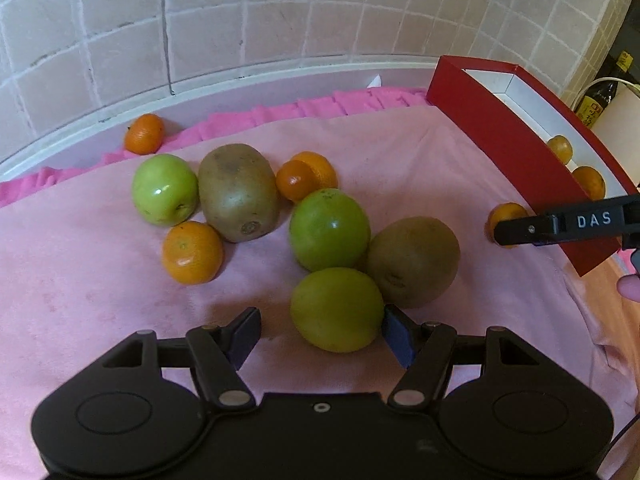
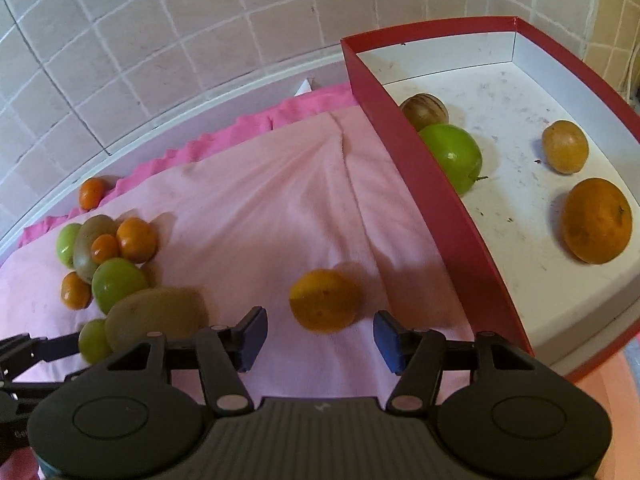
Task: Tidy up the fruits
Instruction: 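Grasp a green apple with the left tool while the right tool grasps an orange, then lower the apple into the red box with the left tool while the right tool releases the orange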
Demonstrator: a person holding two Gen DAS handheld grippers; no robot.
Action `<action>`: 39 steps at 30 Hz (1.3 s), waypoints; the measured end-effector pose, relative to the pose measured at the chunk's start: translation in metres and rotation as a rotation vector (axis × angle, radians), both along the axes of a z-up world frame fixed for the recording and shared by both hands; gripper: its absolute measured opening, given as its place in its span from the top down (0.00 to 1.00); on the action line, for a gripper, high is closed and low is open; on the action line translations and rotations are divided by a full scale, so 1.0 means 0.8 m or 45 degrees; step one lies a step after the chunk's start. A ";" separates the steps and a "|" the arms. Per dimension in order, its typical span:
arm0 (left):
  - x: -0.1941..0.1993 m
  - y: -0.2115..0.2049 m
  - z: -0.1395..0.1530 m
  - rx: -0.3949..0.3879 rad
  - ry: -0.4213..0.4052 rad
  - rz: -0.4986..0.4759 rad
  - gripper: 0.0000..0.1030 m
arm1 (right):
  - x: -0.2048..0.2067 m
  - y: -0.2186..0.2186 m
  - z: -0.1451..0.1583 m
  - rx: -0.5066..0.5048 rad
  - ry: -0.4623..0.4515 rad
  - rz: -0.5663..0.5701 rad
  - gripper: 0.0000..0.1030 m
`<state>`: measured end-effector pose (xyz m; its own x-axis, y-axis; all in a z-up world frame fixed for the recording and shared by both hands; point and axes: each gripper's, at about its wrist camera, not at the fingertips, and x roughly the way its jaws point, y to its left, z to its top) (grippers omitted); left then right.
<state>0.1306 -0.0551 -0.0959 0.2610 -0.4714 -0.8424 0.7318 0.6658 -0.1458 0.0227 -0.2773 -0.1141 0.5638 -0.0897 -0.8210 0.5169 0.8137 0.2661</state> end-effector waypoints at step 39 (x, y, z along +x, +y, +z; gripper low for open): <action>-0.036 -0.019 0.136 -0.184 -0.300 0.012 0.45 | -0.051 -0.002 0.083 -0.081 -0.239 0.046 0.61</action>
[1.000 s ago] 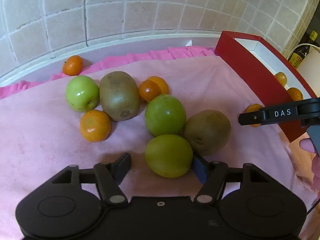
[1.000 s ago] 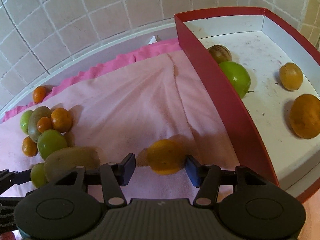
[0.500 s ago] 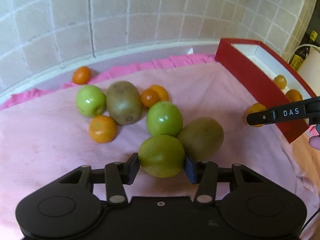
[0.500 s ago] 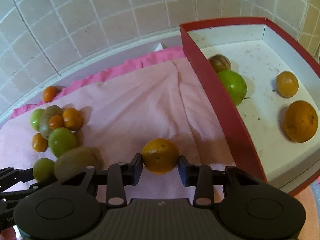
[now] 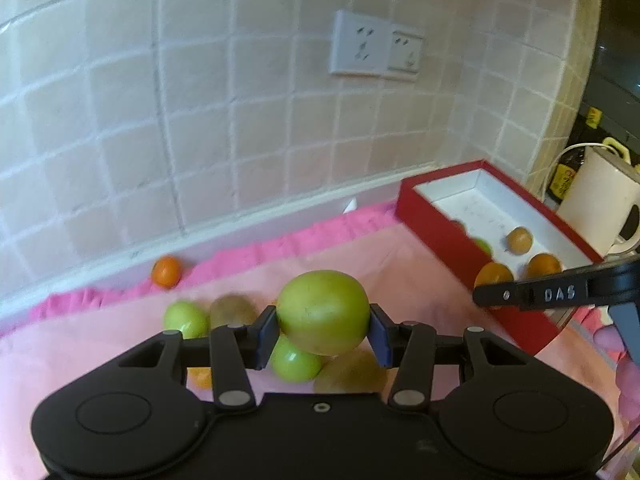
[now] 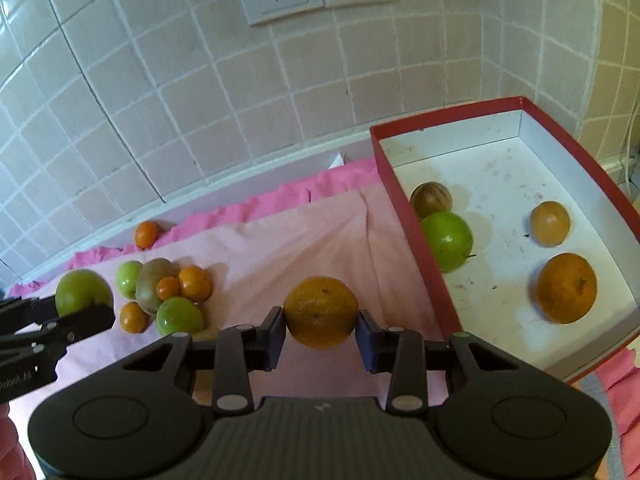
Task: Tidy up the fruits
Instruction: 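Lower the apple into the red box with the left tool while the right tool releases the orange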
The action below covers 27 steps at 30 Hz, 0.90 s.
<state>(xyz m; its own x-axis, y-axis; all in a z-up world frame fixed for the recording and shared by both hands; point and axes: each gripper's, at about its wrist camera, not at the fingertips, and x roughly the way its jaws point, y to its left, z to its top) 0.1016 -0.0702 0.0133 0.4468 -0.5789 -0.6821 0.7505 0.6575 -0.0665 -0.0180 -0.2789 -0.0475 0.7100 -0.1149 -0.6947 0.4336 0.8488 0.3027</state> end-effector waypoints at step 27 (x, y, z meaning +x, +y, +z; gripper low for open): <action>0.076 -0.411 -0.014 -0.038 0.307 -0.464 0.45 | -0.017 -0.246 0.034 -0.082 -0.074 -0.310 0.61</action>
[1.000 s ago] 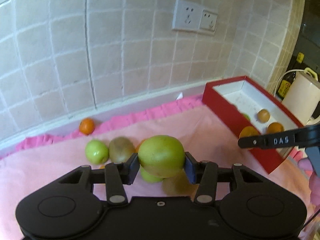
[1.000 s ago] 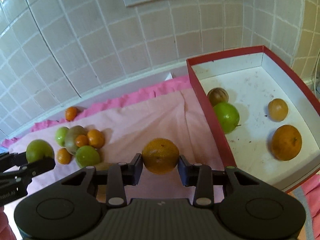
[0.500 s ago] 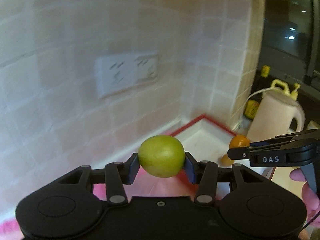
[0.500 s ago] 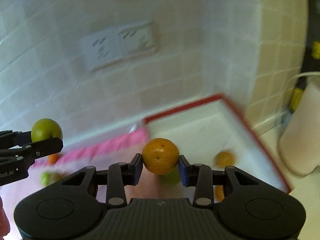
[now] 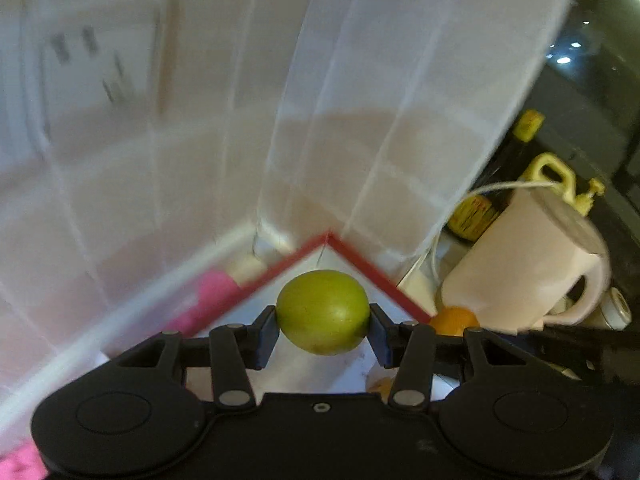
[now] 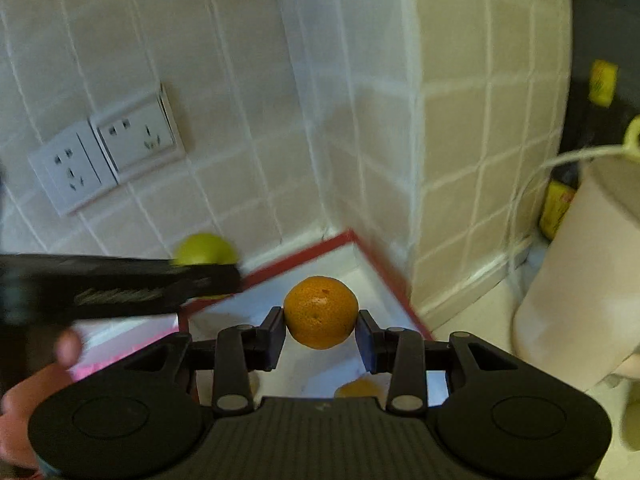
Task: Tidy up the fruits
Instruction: 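Lower the apple into the red box with the left tool while the right tool releases the orange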
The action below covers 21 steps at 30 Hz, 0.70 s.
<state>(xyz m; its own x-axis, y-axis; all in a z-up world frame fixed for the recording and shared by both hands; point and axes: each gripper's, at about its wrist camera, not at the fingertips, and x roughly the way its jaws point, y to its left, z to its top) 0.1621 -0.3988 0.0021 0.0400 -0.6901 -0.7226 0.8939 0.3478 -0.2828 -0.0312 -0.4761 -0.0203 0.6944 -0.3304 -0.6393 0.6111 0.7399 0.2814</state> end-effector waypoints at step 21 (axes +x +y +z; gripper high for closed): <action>0.010 -0.084 -0.112 0.213 0.035 -0.034 0.45 | 0.074 0.024 -0.120 0.051 0.231 0.262 0.61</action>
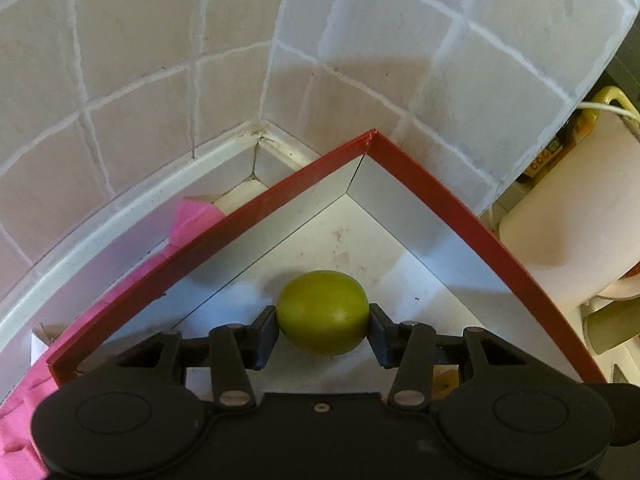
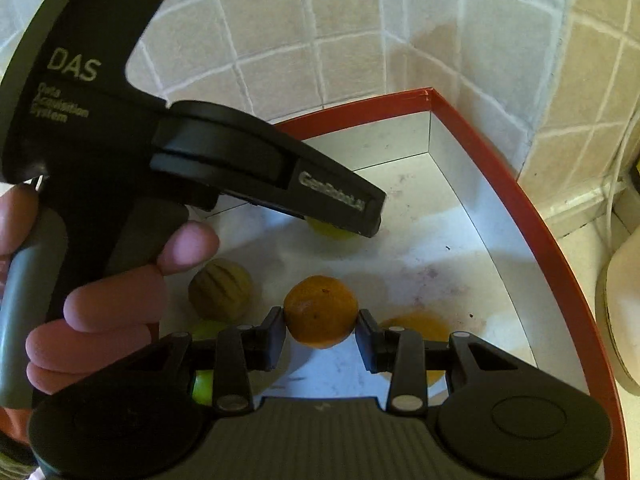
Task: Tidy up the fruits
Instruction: 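Lower the apple into the red box with the left tool while the right tool releases the orange, then withdraw both open tools from the box back toward the fruit pile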
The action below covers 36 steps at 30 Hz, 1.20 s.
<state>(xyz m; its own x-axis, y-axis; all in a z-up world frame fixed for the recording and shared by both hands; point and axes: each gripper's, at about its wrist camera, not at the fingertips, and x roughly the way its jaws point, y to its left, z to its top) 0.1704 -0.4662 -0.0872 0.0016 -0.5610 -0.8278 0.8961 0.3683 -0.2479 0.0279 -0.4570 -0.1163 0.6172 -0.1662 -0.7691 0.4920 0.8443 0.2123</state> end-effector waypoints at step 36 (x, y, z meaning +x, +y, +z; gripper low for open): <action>-0.027 0.261 0.210 -0.351 -0.160 0.154 0.24 | -0.095 0.043 0.146 -0.096 -0.271 -0.211 0.40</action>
<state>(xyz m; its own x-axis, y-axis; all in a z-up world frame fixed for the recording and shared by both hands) 0.1491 -0.2572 0.0804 0.1747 -0.7536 -0.6337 0.8798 0.4084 -0.2431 -0.0485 -0.4227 0.0005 0.7231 -0.3304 -0.6066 0.5759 0.7733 0.2652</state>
